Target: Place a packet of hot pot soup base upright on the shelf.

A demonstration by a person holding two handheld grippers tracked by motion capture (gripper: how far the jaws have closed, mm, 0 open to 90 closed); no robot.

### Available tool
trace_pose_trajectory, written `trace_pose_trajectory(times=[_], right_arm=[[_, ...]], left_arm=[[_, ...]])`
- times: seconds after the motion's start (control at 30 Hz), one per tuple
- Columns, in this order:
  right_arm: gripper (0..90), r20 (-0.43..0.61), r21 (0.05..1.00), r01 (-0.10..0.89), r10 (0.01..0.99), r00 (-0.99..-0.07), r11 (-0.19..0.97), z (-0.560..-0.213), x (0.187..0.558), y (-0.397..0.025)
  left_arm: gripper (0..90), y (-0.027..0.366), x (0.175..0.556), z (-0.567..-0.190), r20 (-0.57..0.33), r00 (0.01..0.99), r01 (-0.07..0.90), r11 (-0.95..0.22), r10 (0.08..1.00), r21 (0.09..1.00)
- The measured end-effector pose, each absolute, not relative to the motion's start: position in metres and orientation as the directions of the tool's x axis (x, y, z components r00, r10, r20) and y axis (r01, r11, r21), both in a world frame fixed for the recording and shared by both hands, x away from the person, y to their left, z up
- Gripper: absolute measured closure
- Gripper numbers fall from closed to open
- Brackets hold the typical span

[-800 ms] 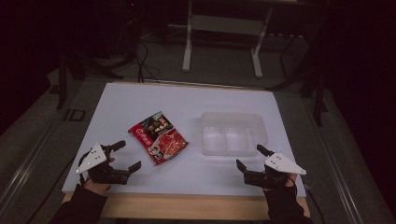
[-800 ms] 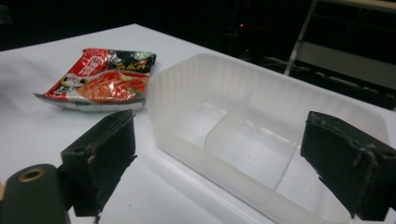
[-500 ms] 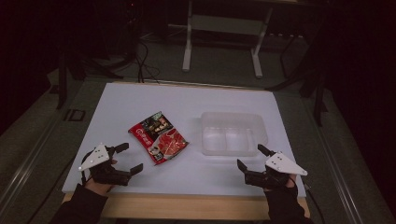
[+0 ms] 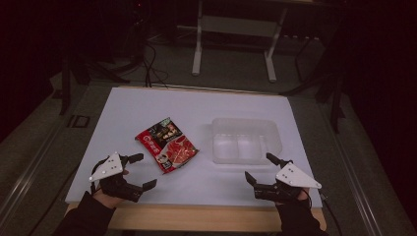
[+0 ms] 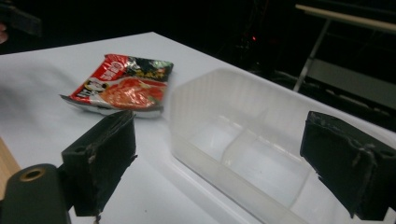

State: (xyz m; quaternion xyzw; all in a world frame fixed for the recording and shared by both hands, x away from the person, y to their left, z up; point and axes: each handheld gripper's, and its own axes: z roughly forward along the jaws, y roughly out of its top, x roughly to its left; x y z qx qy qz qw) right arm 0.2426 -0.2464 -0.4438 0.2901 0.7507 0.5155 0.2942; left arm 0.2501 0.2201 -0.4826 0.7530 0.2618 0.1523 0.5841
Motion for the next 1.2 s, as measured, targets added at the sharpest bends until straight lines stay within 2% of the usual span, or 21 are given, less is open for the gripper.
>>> trace_pose_trajectory(times=[0.1,0.33,0.53,0.63,0.7,0.77,0.93,1.07,1.17,1.2], right_arm=[[10.4,-0.166,0.938,0.127,0.738,-0.654,0.324,-0.441,0.239,-0.242],[10.3,-0.120,0.948,0.143,0.738,-0.664,0.284,-0.441,0.242,-0.244],[10.3,-0.144,0.951,0.101,0.712,-0.687,0.291,-0.438,0.239,-0.242],[10.4,-0.127,0.951,0.116,0.701,-0.702,0.288,-0.438,0.240,-0.242],[16.4,-0.125,0.943,0.138,0.710,-0.693,0.302,-0.439,0.241,-0.240],[19.6,-0.168,0.929,0.139,0.725,-0.668,0.343,-0.440,0.241,-0.238],[18.5,-0.173,0.917,0.159,0.722,-0.670,0.367,-0.442,0.243,-0.237],[18.3,-0.130,0.928,0.175,0.726,-0.675,0.329,-0.442,0.246,-0.242],[22.4,-0.111,0.935,0.188,0.752,-0.650,0.301,-0.440,0.244,-0.243],[29.6,-0.110,0.941,0.187,0.776,-0.621,0.283,-0.437,0.241,-0.244]], left_arm=[[1.3,0.219,0.253,-0.479,-0.071,0.816,0.217,-0.190,0.573,0.957],[1.3,0.220,0.259,-0.466,-0.055,0.816,0.201,-0.194,0.575,0.960],[1.3,0.220,0.271,-0.458,-0.034,0.805,0.197,-0.212,0.592,0.957],[1.3,0.222,0.277,-0.456,-0.032,0.800,0.197,-0.211,0.600,0.958],[1.3,0.223,0.280,-0.455,-0.033,0.797,0.199,-0.212,0.603,0.957],[1.3,0.224,0.284,-0.453,-0.029,0.793,0.200,-0.215,0.609,0.956],[1.3,0.229,0.295,-0.449,-0.042,0.784,0.217,-0.210,0.619,0.953],[3.1,0.235,0.308,-0.446,-0.051,0.766,0.216,-0.182,0.641,0.959],[4.2,0.237,0.313,-0.446,-0.048,0.759,0.218,-0.184,0.649,0.959],[4.2,0.238,0.318,-0.447,-0.043,0.746,0.223,-0.188,0.665,0.956]])
